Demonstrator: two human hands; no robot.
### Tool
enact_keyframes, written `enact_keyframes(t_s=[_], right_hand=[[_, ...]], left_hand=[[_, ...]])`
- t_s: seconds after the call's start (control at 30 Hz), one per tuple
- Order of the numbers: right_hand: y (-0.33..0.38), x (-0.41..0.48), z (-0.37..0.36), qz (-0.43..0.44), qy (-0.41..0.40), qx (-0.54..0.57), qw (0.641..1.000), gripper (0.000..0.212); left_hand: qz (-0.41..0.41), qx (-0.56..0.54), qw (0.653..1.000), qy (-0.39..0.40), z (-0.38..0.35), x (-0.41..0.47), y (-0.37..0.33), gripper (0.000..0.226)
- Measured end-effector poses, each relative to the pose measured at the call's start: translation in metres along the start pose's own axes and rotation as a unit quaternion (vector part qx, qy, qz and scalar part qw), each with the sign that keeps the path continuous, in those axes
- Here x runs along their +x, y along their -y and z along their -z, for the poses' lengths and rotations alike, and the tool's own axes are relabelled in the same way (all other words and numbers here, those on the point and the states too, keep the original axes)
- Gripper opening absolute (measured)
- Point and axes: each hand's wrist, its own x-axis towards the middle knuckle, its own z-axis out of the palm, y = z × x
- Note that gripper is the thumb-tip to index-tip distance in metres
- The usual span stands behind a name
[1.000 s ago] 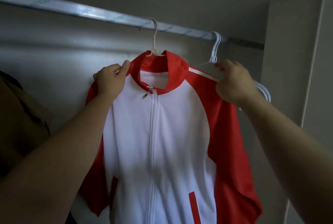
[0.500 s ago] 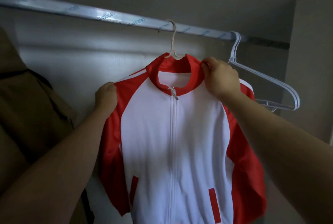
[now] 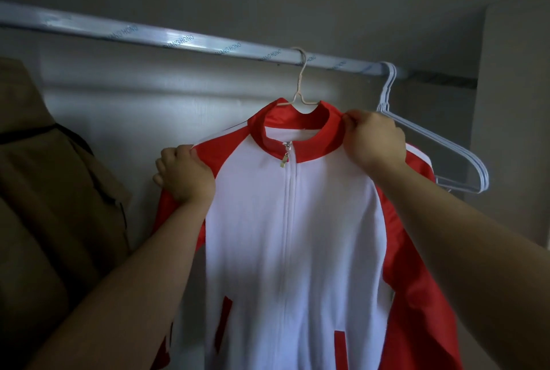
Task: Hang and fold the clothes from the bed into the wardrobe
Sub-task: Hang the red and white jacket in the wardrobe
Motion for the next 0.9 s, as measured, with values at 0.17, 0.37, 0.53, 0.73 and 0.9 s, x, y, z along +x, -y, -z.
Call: enact_keyframes(t_s=[0.17,0.37,0.53,0.73,0.9], right_hand=[[-0.001,0.001,0.006,0.022,-0.021,-0.049,0.998,0.034],[-0.005,0.004,0.028,0.031,0.014,-0.032,0.999,0.049],[-0.018,-0.008,0.044,0.047,0.111,-0.054,0.991,0.041],[-0.005,-0.043,0.065,0.113,0.179,0.022,0.977,0.033],[0.025,-0.079,0.059,0.119,0.214,0.041,0.969,0.033]], left_hand=[[-0.003,0.069,0.996,0.063,-0.006,-0.019,-0.008,0.019],[0.006,0.064,0.976,0.207,0.010,-0.006,-0.058,0.038],[-0.324,-0.212,0.917,0.097,0.038,-0.012,-0.121,0.033],[-0.503,-0.049,0.838,0.206,0.054,-0.007,-0.156,0.078],[-0.569,0.126,0.779,0.230,0.076,0.020,-0.165,0.039]])
